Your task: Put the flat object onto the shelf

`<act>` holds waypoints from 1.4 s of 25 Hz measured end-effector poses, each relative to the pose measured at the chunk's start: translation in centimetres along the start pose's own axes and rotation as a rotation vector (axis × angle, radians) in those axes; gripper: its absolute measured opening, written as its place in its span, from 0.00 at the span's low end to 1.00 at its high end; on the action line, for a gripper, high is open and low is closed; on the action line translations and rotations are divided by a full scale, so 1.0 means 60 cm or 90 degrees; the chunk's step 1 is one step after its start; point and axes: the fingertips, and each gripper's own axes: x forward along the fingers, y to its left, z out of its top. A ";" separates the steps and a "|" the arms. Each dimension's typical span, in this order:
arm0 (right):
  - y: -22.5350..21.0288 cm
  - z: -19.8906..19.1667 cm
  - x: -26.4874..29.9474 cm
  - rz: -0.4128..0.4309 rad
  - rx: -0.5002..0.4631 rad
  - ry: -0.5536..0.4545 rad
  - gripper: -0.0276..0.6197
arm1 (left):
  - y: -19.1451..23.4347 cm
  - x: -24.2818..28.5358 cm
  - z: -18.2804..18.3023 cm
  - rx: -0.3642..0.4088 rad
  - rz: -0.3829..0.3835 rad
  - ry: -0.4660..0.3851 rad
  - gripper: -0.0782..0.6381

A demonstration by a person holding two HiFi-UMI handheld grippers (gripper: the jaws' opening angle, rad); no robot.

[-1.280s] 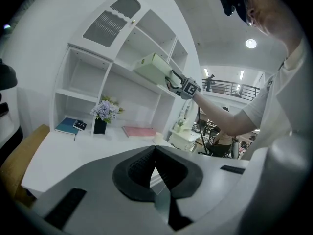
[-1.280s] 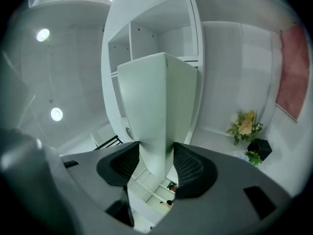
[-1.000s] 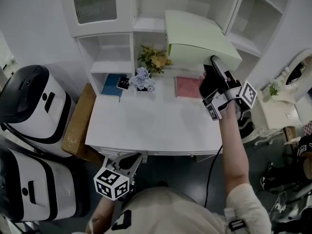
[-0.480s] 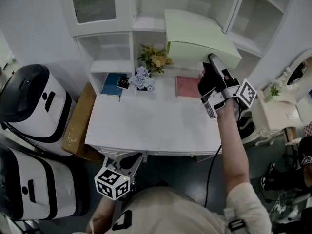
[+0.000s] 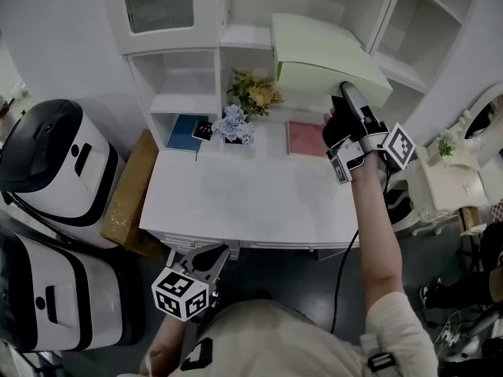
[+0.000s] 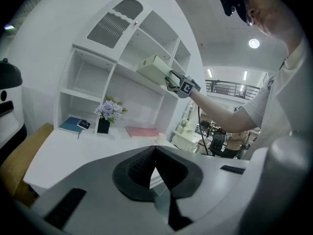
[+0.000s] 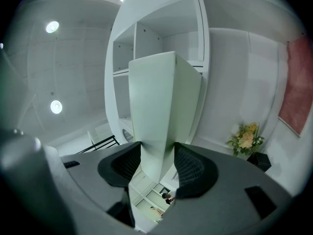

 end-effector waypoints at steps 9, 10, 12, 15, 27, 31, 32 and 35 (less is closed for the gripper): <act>-0.012 0.006 0.015 -0.005 -0.008 -0.006 0.37 | 0.006 -0.003 0.005 0.000 0.012 -0.002 0.13; -0.013 0.007 0.018 -0.005 -0.009 -0.006 0.37 | 0.006 -0.002 0.006 0.000 0.012 -0.002 0.13; -0.015 0.010 0.019 -0.007 -0.012 -0.006 0.37 | 0.005 -0.001 0.004 0.000 0.013 -0.004 0.13; -0.013 0.010 0.013 -0.007 -0.016 -0.009 0.37 | -0.001 -0.003 -0.003 0.004 0.013 -0.008 0.13; -0.043 0.030 0.051 -0.050 -0.065 -0.034 0.37 | 0.007 0.006 0.010 -0.001 0.003 0.001 0.13; -0.046 0.031 0.058 -0.067 -0.091 -0.043 0.38 | 0.013 -0.003 0.010 -0.002 0.003 0.000 0.13; -0.047 0.031 0.059 -0.071 -0.095 -0.045 0.38 | 0.016 -0.005 0.010 -0.002 0.004 0.000 0.13; -0.049 0.034 0.063 -0.077 -0.100 -0.050 0.38 | 0.021 -0.011 0.011 -0.001 0.003 0.001 0.13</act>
